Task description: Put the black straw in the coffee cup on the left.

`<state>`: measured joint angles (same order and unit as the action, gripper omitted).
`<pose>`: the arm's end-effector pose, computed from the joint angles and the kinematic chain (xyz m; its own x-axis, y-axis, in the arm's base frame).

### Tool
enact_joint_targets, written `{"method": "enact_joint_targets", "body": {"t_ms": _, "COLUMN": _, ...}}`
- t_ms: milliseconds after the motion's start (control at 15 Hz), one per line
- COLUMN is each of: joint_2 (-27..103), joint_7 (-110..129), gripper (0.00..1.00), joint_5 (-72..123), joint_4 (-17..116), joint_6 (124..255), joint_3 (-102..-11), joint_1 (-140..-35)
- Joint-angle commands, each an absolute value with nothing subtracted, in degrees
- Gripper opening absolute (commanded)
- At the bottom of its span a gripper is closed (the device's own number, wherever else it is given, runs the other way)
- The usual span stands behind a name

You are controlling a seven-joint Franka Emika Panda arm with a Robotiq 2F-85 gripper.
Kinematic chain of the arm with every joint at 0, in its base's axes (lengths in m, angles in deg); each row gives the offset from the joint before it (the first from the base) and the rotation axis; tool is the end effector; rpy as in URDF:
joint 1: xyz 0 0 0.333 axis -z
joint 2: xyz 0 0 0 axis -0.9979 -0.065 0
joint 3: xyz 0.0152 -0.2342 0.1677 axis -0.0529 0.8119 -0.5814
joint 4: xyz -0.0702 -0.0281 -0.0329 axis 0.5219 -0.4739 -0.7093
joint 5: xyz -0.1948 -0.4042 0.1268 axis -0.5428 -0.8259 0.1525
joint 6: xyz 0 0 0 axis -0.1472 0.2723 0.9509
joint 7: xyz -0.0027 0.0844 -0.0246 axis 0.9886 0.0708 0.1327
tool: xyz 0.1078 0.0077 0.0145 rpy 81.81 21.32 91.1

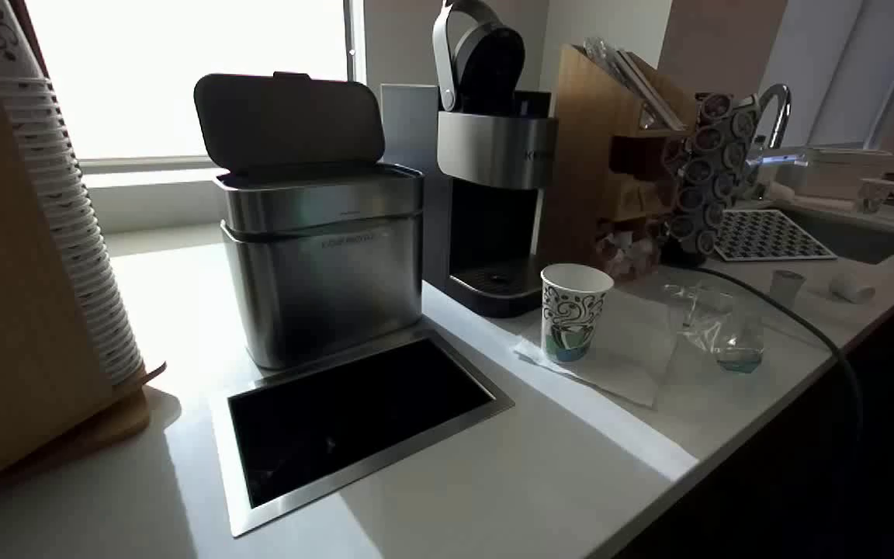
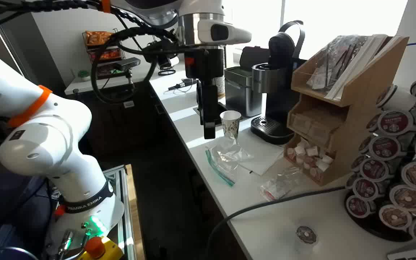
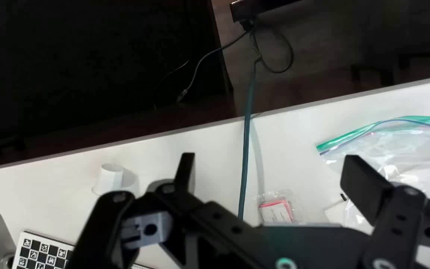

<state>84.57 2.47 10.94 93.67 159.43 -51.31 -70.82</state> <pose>0.4219 -0.2225 0.4579 0.9577 -0.2822 -0.0567 -0.2655 -0.9422 0.2046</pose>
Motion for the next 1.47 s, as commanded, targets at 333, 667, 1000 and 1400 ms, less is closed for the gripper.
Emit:
{"method": "enact_joint_targets", "body": {"t_ms": 333, "joint_2": 82.0, "joint_7": -0.4, "gripper": 1.00, "joint_5": 11.1, "joint_4": 94.4, "joint_6": 161.2, "joint_3": -50.3, "joint_1": -73.4}}
{"method": "enact_joint_targets", "body": {"t_ms": 667, "joint_2": 75.0, "joint_7": -13.7, "gripper": 1.00, "joint_5": 13.0, "joint_4": 99.2, "joint_6": 177.7, "joint_3": -46.9, "joint_1": -77.6}}
{"method": "enact_joint_targets", "body": {"t_ms": 1000, "joint_2": 66.6, "joint_7": -29.4, "gripper": 1.00, "joint_5": 18.7, "joint_4": 102.0, "joint_6": 197.9, "joint_3": -43.1, "joint_1": -79.8}}
{"method": "enact_joint_targets", "body": {"t_ms": 1400, "joint_2": 58.1, "joint_7": -45.1, "gripper": 1.00, "joint_5": 36.1, "joint_4": 99.2, "joint_6": 203.6, "joint_3": -43.7, "joint_1": -81.5}}
